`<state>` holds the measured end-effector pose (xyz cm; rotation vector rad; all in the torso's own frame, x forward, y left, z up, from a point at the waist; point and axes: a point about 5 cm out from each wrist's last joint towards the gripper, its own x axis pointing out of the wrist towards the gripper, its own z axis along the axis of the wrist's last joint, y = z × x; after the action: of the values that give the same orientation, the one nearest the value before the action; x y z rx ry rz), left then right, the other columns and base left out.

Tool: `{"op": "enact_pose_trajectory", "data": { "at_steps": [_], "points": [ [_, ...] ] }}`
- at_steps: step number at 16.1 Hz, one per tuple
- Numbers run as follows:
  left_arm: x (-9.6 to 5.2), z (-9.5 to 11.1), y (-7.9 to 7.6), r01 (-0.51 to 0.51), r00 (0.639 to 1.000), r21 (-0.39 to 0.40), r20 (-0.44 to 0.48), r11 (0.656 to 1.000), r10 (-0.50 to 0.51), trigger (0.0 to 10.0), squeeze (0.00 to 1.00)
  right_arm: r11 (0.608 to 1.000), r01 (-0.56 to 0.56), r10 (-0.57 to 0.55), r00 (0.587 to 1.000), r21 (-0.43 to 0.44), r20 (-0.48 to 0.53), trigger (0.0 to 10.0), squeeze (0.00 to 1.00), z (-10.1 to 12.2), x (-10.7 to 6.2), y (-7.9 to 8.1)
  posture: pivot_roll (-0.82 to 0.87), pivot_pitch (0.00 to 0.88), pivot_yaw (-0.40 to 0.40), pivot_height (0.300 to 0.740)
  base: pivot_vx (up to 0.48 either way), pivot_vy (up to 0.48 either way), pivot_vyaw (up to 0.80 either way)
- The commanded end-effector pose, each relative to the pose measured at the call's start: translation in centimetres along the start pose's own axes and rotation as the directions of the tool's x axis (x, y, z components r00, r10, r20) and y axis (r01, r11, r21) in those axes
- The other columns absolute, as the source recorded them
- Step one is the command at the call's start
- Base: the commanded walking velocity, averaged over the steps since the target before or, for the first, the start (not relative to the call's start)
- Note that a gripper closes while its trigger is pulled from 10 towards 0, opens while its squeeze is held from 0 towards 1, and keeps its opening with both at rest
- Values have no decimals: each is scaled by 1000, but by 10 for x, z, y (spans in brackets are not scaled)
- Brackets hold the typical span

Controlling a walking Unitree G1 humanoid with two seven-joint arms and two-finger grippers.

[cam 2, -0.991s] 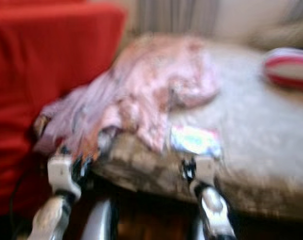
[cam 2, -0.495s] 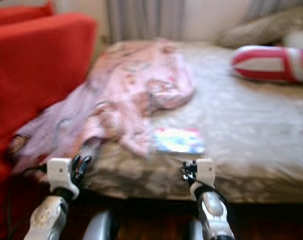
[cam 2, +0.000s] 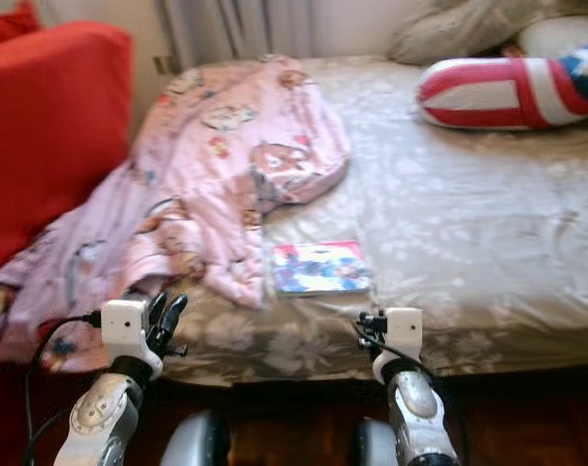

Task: Clean up the room

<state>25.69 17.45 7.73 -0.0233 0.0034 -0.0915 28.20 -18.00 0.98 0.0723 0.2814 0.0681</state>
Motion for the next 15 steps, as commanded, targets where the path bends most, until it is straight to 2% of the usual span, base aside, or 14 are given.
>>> {"op": "enact_pose_trajectory", "data": {
  "at_steps": [1,10,13,15],
  "points": [
    [-2,-2,3,-2,1000,1,-17,1000,2,10000,0,1000,-3,3,1000,4,1,10000,0,-1,-1,0,75,0,8,579,0,0,0],
    [-3,-3,3,0,1000,-4,-18,1000,0,10000,0,1000,-8,8,1000,-3,-8,10000,0,-4,-2,1,75,0,9,579,343,0,0],
    [-3,-3,3,1,1000,-4,-17,1000,-1,10000,0,999,-38,38,999,-31,-9,10000,0,-4,-2,4,75,0,10,579,371,0,0],
    [-3,-3,2,1,1000,-4,-17,1000,-2,10000,0,999,-41,41,999,-19,-6,10000,0,-4,-2,5,74,0,10,579,373,0,400]
  ]
}}
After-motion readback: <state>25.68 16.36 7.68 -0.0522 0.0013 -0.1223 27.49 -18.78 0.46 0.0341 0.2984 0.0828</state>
